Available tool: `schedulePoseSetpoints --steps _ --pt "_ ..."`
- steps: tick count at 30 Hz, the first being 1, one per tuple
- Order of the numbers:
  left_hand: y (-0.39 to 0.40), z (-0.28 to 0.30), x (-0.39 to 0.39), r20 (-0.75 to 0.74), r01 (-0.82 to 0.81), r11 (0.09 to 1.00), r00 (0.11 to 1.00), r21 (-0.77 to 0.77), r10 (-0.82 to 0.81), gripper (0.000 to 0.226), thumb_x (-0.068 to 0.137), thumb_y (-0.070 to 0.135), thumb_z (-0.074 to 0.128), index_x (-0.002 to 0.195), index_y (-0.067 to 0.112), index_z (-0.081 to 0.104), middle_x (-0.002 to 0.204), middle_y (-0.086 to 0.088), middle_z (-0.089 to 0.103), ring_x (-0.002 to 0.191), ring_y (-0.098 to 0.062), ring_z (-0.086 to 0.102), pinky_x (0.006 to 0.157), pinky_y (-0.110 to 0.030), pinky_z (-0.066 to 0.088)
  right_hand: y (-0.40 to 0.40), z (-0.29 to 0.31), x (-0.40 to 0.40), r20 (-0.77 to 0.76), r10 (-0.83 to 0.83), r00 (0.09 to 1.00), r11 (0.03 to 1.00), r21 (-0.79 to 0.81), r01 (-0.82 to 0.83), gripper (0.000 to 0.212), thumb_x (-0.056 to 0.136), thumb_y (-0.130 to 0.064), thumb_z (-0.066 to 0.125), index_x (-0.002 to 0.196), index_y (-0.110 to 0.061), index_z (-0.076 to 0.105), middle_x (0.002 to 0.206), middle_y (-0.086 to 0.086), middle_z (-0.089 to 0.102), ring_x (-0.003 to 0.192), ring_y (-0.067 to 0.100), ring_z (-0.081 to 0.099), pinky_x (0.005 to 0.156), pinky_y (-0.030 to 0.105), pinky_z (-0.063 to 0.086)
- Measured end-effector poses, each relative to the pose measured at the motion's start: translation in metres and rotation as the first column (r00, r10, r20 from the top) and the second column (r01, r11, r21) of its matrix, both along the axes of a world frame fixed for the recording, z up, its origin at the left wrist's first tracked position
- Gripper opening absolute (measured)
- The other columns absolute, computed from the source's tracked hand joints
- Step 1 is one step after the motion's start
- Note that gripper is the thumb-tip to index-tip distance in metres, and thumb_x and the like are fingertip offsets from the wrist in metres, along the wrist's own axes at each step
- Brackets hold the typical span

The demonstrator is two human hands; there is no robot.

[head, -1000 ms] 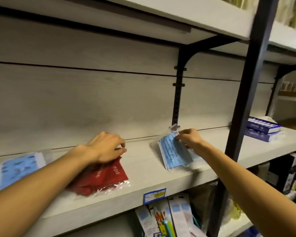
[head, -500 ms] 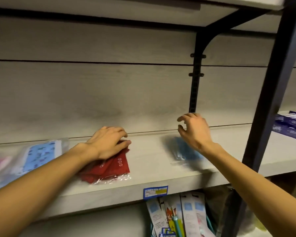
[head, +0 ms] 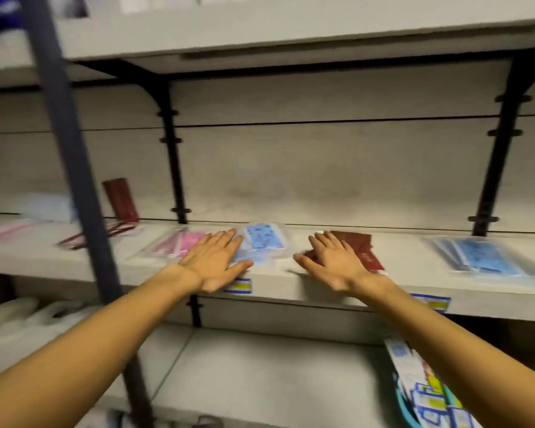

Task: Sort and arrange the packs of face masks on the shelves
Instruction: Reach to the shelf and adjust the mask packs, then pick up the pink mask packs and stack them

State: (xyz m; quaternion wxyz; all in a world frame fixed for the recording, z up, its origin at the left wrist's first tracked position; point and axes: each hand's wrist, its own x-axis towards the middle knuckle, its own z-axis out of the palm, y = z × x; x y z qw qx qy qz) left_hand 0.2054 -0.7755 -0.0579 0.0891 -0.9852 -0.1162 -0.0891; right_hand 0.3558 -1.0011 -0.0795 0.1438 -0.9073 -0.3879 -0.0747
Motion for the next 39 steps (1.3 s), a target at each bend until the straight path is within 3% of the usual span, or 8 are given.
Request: schedulePoseSetpoints --steps 6,8,10,16,21,27,33,39 --pt "0.058 0.003 -0.145 0.027 -0.013 0.998 1.0 0.055 0.012 0.099 0.08 0.075 0.001 0.159 0.02 0.022 0.166 -0.003 0.02 0.152 -0.02 0.021 0.123 -0.035 0.018 0.082 -0.003 -0.111 0.001 0.14 0.99 0.99 0.023 -0.14 0.08 0.099 -0.066 0.028 0.159 -0.015 0.019 0.168 0.002 0.014 0.156 0.018 0.003 0.125 0.041 0.011" --pt "0.082 0.003 -0.192 0.044 -0.027 0.995 0.999 0.092 0.023 0.089 0.086 0.071 0.006 0.155 0.02 0.031 0.162 -0.002 0.031 0.147 -0.02 0.031 0.119 -0.036 0.023 0.114 -0.008 -0.148 0.027 0.218 0.976 0.975 0.03 -0.218 0.09 0.092 -0.074 0.022 0.159 -0.015 0.021 0.167 0.002 0.017 0.156 0.018 0.005 0.125 0.039 0.013" --pt "0.108 0.002 -0.234 0.056 -0.087 0.991 0.995 0.099 0.081 0.08 0.092 0.068 0.014 0.152 0.021 0.037 0.158 -0.002 0.037 0.143 -0.022 0.037 0.117 -0.038 0.027 0.147 -0.012 -0.183 0.03 0.295 0.955 0.955 0.023 -0.296 0.083 0.096 -0.068 0.03 0.159 -0.015 0.021 0.167 0.003 0.017 0.155 0.019 0.006 0.125 0.039 0.013" --pt "0.191 -0.005 -0.327 -0.002 -0.305 0.948 0.952 0.09 0.307 0.074 0.096 0.069 0.02 0.15 0.022 0.04 0.16 -0.003 0.031 0.142 -0.023 0.037 0.116 -0.04 0.028 0.242 -0.024 -0.264 -0.045 0.468 0.883 0.884 0.029 -0.467 0.076 0.096 -0.058 0.049 0.157 -0.018 0.025 0.161 0.005 0.031 0.147 0.022 0.031 0.12 0.035 0.029" --pt "0.264 -0.014 -0.357 -0.029 -0.405 0.914 0.914 0.034 0.405 0.062 0.101 0.062 0.026 0.147 0.023 0.044 0.159 -0.003 0.032 0.14 -0.022 0.04 0.114 -0.04 0.031 0.324 -0.023 -0.295 -0.037 0.519 0.854 0.854 0.067 -0.516 0.072 0.097 -0.054 0.052 0.156 -0.021 0.027 0.159 0.001 0.034 0.145 0.018 0.033 0.118 0.032 0.032" --pt "0.36 -0.018 -0.347 -0.026 -0.421 0.904 0.905 0.075 0.424 0.062 0.101 0.061 0.026 0.144 0.022 0.046 0.153 -0.002 0.038 0.133 -0.022 0.045 0.111 -0.039 0.035 0.438 -0.009 -0.281 0.029 0.427 0.904 0.899 0.092 -0.427 0.068 0.099 -0.051 0.05 0.154 -0.016 0.031 0.154 0.005 0.039 0.14 0.023 0.038 0.115 0.035 0.034" --pt "0.486 0.009 -0.316 -0.045 -0.436 0.897 0.897 0.072 0.439 0.06 0.101 0.061 0.03 0.145 0.023 0.045 0.152 -0.002 0.039 0.135 -0.022 0.044 0.113 -0.04 0.033 0.554 -0.004 -0.221 -0.086 0.126 0.988 0.99 0.077 -0.12 0.068 0.095 -0.063 0.046 0.146 -0.018 0.039 0.149 0.012 0.042 0.136 0.033 0.04 0.112 0.046 0.036" --pt "0.583 0.011 -0.287 0.011 -0.48 0.877 0.877 -0.006 0.48 0.061 0.101 0.059 0.032 0.149 0.024 0.04 0.157 -0.003 0.035 0.137 -0.023 0.042 0.113 -0.042 0.035 0.613 -0.002 -0.187 -0.152 0.015 0.988 0.997 -0.069 -0.026 0.087 0.089 -0.077 0.039 0.149 -0.015 0.037 0.156 0.018 0.031 0.145 0.042 0.025 0.121 0.058 0.016"
